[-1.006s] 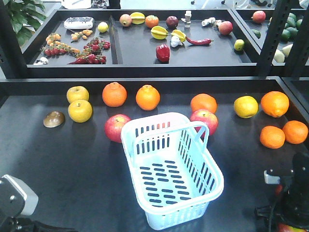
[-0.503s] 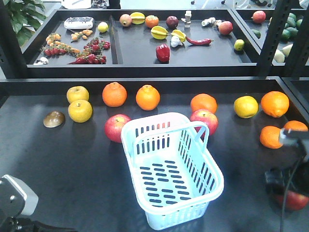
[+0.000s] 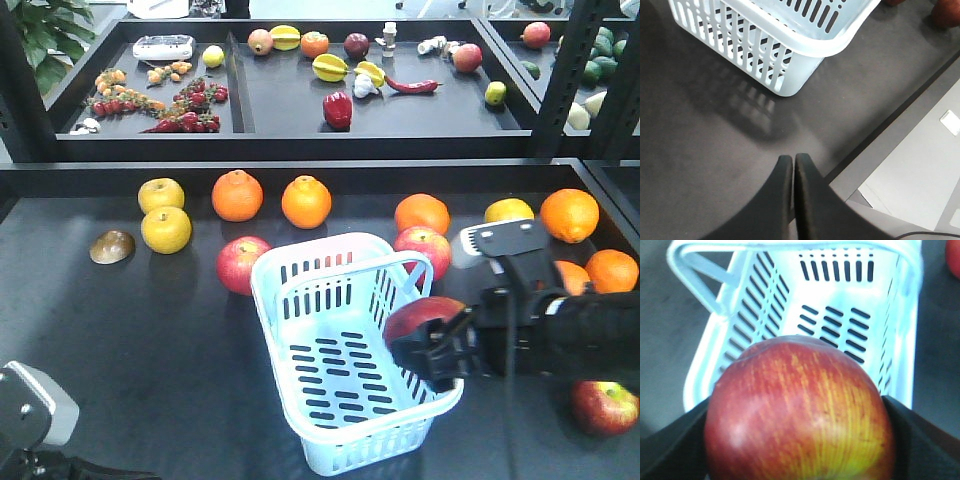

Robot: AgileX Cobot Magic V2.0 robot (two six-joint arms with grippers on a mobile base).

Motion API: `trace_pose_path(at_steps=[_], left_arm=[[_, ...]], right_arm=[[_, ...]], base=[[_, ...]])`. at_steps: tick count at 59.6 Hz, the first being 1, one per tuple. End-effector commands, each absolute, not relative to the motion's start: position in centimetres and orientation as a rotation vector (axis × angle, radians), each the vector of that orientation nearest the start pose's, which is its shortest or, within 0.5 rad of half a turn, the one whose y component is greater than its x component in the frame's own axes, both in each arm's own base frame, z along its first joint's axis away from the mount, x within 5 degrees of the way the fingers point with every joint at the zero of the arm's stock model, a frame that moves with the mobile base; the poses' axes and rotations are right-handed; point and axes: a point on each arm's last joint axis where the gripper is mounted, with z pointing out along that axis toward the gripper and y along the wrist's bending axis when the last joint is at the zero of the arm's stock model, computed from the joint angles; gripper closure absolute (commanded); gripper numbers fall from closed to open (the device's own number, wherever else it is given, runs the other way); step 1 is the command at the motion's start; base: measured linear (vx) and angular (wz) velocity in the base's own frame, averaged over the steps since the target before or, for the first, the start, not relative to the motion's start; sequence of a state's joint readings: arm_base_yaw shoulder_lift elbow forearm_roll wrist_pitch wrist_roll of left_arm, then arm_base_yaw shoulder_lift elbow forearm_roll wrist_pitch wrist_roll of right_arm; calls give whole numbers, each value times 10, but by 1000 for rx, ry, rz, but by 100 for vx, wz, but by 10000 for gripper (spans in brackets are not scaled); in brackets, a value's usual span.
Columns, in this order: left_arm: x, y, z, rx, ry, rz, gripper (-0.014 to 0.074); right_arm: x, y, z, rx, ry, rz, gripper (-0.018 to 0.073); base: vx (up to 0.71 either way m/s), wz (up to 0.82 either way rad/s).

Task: Pick three apples into basket with both arms
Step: 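Carry the apple over the basket with the right gripper and release it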

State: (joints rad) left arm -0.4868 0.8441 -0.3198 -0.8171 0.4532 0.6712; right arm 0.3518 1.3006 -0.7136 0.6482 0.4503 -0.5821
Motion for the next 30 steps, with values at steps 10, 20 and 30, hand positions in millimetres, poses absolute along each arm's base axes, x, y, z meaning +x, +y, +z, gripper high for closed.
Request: trace_pose_path(at_steps=[10,20,30], left_arm=[[114,-93,225,578,2247,-689,602],[114,-93,225,578,2247,-689,602],[114,-93,225,579,2247,-690,602]], right_arm=[[262,129,245,-604,2374,506,242],[271,135,238,-675,2432,521,-32],[270,135,236,-694,2446,514,-88]], base=[[0,0],[0,0],[0,0]])
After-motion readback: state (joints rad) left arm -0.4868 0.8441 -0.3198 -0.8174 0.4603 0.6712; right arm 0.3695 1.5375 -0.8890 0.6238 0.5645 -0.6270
